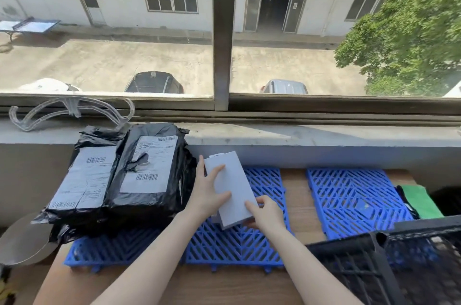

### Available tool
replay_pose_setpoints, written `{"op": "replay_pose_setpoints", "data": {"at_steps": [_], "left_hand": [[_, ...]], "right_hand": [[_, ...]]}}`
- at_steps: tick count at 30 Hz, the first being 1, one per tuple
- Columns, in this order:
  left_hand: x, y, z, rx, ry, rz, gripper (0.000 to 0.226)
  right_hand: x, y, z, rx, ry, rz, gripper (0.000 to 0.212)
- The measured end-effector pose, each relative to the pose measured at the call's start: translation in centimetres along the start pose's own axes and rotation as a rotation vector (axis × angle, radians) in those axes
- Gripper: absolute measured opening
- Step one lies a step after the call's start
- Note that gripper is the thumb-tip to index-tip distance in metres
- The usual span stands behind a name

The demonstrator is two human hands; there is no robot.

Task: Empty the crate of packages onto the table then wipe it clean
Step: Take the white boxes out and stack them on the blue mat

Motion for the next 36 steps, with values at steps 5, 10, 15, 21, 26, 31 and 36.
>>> {"op": "replay_pose_setpoints", "data": {"at_steps": [5, 10, 15, 21, 26, 31, 36], "left_hand": [[-0.7, -0.3, 0.4, 0.076, 0.007, 0.029, 0.07], [-1.8, -0.6, 2.1, 0.119, 0.145, 0.151, 0.08], [-2.4, -1.3, 3.0, 0.011, 0.108, 0.189, 0.084], [-3.0, -1.4, 2.8, -0.038, 0.114, 0.227, 0.084], [-3.3, -1.6, 2.2, -0.06, 0.114, 0.26, 0.083], [-3.2, -2.3, 1.9, -0.118, 0.102, 0.245, 0.086], [-3.0, -2.3, 1.9, -0.088, 0.117, 0.232, 0.095]], "right_hand": [[-0.1, 0.1, -0.6, -0.017, -0.013, -0.05, 0.024], [-0.3, -0.7, -0.8, -0.053, 0.076, 0.081, 0.029], [0.0, -2.4, -0.9, -0.158, 0.152, 0.055, 0.054], [0.0, -3.3, -0.5, -0.162, 0.156, -0.065, 0.05], [0.9, -3.8, -0.6, -0.119, 0.164, -0.087, 0.052], [1.7, -3.1, -0.4, -0.062, 0.172, -0.143, 0.051], [1.8, -2.9, -0.3, -0.05, 0.157, -0.153, 0.052]]}}
Point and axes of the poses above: each hand's wrist, its own z-axis away from the middle knuckle, its own y-axis out of the back of the hand, x = y × z, the point moved 3 cm from there along -z, towards the middle knuckle, and after that the axes turned 6 degrees about z, right-handed, at the moved point
